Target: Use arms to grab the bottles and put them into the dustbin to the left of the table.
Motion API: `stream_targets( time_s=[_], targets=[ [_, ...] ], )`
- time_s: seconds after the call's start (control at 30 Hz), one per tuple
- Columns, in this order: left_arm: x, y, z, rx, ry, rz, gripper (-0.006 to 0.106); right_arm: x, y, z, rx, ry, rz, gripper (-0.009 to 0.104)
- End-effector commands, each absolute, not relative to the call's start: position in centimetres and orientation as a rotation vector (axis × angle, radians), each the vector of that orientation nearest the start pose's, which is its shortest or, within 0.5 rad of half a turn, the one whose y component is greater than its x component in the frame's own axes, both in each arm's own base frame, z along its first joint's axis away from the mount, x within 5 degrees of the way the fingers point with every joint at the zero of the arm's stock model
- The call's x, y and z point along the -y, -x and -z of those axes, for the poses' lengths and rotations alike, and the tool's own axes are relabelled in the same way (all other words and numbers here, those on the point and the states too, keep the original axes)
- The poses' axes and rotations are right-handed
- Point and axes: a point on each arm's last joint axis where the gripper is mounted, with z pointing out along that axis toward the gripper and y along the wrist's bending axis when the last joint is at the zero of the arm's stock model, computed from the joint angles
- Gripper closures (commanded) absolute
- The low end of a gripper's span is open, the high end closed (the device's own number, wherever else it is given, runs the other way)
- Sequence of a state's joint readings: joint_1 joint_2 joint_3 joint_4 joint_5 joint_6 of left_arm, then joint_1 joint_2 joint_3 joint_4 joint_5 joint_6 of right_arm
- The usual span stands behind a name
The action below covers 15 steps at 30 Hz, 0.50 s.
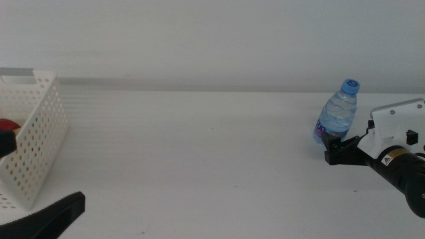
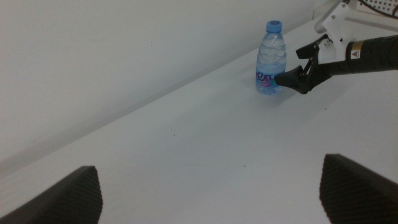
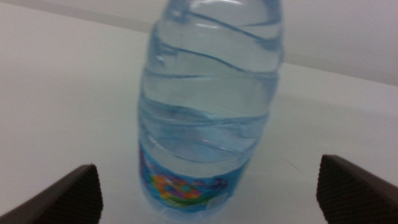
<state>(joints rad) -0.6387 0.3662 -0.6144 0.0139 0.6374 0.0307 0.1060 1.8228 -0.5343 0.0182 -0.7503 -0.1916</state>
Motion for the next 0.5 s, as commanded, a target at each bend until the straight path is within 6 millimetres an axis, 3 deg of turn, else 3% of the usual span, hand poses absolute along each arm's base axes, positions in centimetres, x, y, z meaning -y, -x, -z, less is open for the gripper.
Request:
stream_targets(
  time_s=[0.0, 0.3, 0.47],
  targets=[
    [4.0, -5.4, -33.6, -1.770, -0.626, 0.415, 0.007, -3.1, -30.1, -12.3, -1.976, 0.282, 0.076, 0.003],
    [4.0, -5.4, -33.6, -1.770, -0.626, 0.415, 0.007, -3.4, -31.7, -13.3, -1.925, 0.269, 0.052, 0.003],
    [4.0, -5.4, -33.6, -1.770, -0.626, 0.415, 0.007, -3.6, -32.7, -12.7, -1.930, 0.274, 0.042, 0.003]
  ],
)
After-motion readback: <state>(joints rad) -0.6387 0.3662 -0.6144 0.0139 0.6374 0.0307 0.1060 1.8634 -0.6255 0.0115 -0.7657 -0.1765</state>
